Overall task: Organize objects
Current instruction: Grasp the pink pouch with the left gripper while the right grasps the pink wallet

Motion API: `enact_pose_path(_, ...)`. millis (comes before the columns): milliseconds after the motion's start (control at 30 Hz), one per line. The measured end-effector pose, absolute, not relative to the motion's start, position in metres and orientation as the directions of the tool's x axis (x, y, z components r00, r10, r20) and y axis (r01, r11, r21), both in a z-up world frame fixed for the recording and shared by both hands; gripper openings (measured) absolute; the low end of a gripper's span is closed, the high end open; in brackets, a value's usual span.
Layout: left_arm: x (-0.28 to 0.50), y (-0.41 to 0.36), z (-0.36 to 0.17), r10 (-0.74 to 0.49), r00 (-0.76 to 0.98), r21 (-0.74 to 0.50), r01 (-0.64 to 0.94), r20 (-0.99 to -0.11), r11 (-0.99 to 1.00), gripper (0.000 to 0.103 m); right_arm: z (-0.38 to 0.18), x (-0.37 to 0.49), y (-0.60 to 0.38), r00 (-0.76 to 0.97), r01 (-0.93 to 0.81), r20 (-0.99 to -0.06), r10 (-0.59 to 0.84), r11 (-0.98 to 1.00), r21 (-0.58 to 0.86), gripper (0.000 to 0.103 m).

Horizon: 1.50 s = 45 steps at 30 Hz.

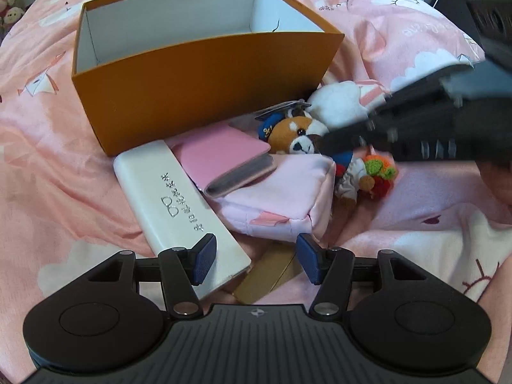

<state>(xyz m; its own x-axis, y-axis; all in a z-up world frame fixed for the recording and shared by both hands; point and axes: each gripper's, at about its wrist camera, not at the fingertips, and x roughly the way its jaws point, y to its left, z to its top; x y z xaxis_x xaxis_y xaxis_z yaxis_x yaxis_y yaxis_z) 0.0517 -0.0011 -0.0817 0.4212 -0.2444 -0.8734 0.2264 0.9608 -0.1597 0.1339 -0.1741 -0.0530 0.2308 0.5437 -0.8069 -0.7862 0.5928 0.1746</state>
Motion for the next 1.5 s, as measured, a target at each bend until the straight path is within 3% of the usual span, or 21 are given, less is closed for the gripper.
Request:
enact_pose_path(67, 0.053, -0.004, -0.083, -0.250, 0.416, -0.157, 0.247, -0.874, 0.956, 0.067, -0.045, 0.142, -0.169, 0.223, -0.776, -0.789, 0.572, 0.594, 0.212, 0.000)
enact_pose_path(167, 0.053, -0.007, -0.085, -0.244, 0.406, -0.147, 0.256, -0.880, 0.955, 0.067, -0.040, 0.145, -0.155, 0.254, -0.790, -0.803, 0.539, 0.595, 0.150, 0.000)
enact_pose_path(300, 0.054, -0.004, -0.087, -0.258, 0.400, -0.168, 0.247, -0.879, 0.955, 0.067, -0.044, 0.141, -0.157, 0.245, -0.806, -0.836, 0.490, 0.582, 0.105, 0.010)
enact_pose_path(333, 0.055, -0.004, -0.087, -0.261, 0.401, -0.172, 0.244, -0.878, 0.954, 0.067, -0.047, 0.139, -0.159, 0.235, -0.811, -0.842, 0.485, 0.576, 0.105, 0.013)
enact_pose_path(400, 0.055, -0.003, -0.086, -0.263, 0.404, -0.175, 0.241, -0.876, 0.955, 0.067, -0.050, 0.134, -0.166, 0.230, -0.820, -0.852, 0.470, 0.565, 0.090, 0.033)
enact_pose_path(467, 0.055, -0.003, -0.086, -0.263, 0.408, -0.175, 0.240, -0.874, 0.955, 0.067, -0.054, 0.128, -0.171, 0.217, -0.841, -0.862, 0.458, 0.536, 0.073, 0.041)
enact_pose_path(533, 0.055, -0.003, -0.085, -0.265, 0.410, -0.177, 0.239, -0.873, 0.955, 0.067, -0.060, 0.122, -0.172, 0.196, -0.866, -0.874, 0.445, 0.497, 0.059, 0.044)
enact_pose_path(600, 0.055, -0.003, -0.085, -0.269, 0.415, -0.182, 0.237, -0.869, 0.954, 0.067, -0.067, 0.116, -0.170, 0.184, -0.888, -0.883, 0.432, 0.459, 0.039, 0.054)
enact_pose_path(733, 0.055, -0.002, -0.083, -0.254, 0.422, -0.174, 0.217, -0.870, 0.960, 0.066, -0.079, 0.119, -0.163, 0.165, -0.898, -0.879, 0.447, 0.436, 0.054, 0.057)
enact_pose_path(833, 0.055, 0.000, -0.081, -0.244, 0.432, -0.172, 0.199, -0.868, 0.965, 0.066, -0.084, 0.124, -0.160, 0.146, -0.889, -0.872, 0.467, 0.448, 0.091, 0.055)
enact_pose_path(967, 0.054, 0.004, -0.078, -0.244, 0.443, -0.169, 0.202, -0.863, 0.965, 0.066, -0.077, 0.130, -0.167, 0.183, -0.852, -0.861, 0.474, 0.514, 0.102, 0.020)
enact_pose_path(1267, 0.054, -0.007, -0.075, -0.217, 0.492, -0.090, 0.268, -0.843, 0.959, 0.070, -0.034, 0.152, -0.172, 0.171, -0.774, -0.764, 0.622, 0.565, 0.286, 0.009)
enact_pose_path(1367, 0.061, -0.011, -0.076, -0.155, 0.553, -0.016, 0.249, -0.818, 0.968, 0.070, -0.025, 0.159, -0.164, 0.186, -0.760, -0.749, 0.636, 0.576, 0.300, 0.009)
enact_pose_path(1500, 0.079, -0.005, -0.080, -0.149, 0.581, -0.036, 0.202, -0.800, 0.979, 0.067, -0.024, 0.171, -0.158, 0.232, -0.723, -0.743, 0.628, 0.623, 0.301, 0.009)
